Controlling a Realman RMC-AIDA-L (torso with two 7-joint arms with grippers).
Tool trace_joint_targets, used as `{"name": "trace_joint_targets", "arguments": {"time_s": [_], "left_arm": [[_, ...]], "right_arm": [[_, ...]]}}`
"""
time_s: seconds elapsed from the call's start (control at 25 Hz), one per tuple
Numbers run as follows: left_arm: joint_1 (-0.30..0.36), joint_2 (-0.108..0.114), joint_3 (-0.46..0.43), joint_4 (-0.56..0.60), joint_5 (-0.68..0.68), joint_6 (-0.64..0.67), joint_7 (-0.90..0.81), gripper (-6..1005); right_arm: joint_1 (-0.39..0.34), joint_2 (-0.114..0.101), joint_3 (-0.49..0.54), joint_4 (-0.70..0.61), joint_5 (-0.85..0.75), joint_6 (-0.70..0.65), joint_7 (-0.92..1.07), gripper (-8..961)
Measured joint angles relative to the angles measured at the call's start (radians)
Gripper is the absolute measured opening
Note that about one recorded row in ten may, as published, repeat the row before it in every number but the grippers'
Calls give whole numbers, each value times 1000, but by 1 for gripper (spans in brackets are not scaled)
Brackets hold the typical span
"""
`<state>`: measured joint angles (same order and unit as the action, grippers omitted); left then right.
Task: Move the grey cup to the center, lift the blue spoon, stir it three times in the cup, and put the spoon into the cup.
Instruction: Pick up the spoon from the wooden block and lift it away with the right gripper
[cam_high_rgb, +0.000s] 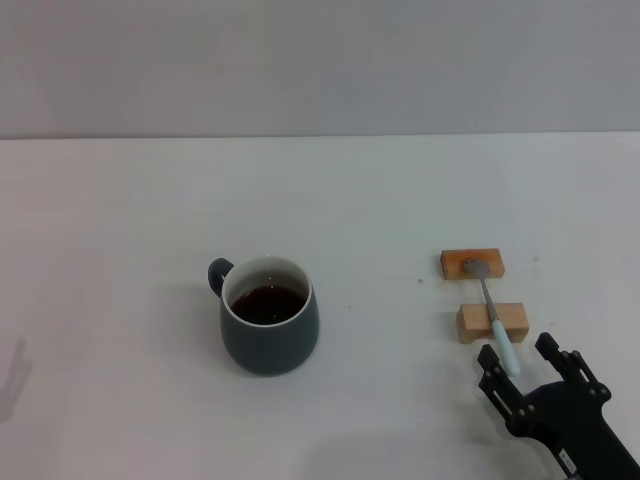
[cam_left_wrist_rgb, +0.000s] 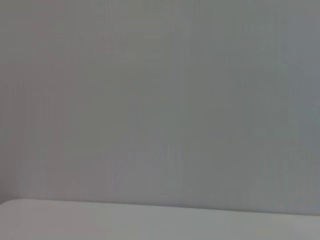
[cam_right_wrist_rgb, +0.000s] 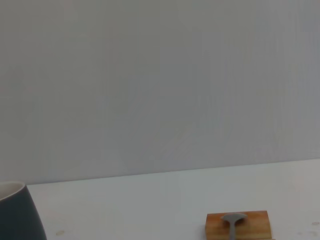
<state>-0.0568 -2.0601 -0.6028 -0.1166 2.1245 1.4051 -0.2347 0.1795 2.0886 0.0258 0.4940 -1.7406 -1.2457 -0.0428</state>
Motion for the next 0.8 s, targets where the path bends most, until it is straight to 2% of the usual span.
{"name": "trace_joint_targets", "arguments": {"time_s": [0.8], "left_arm": [[-6, 0, 0, 0, 0, -8, 0, 862]], "right_arm": [[15, -1, -2, 10, -7, -2, 0, 726]]}}
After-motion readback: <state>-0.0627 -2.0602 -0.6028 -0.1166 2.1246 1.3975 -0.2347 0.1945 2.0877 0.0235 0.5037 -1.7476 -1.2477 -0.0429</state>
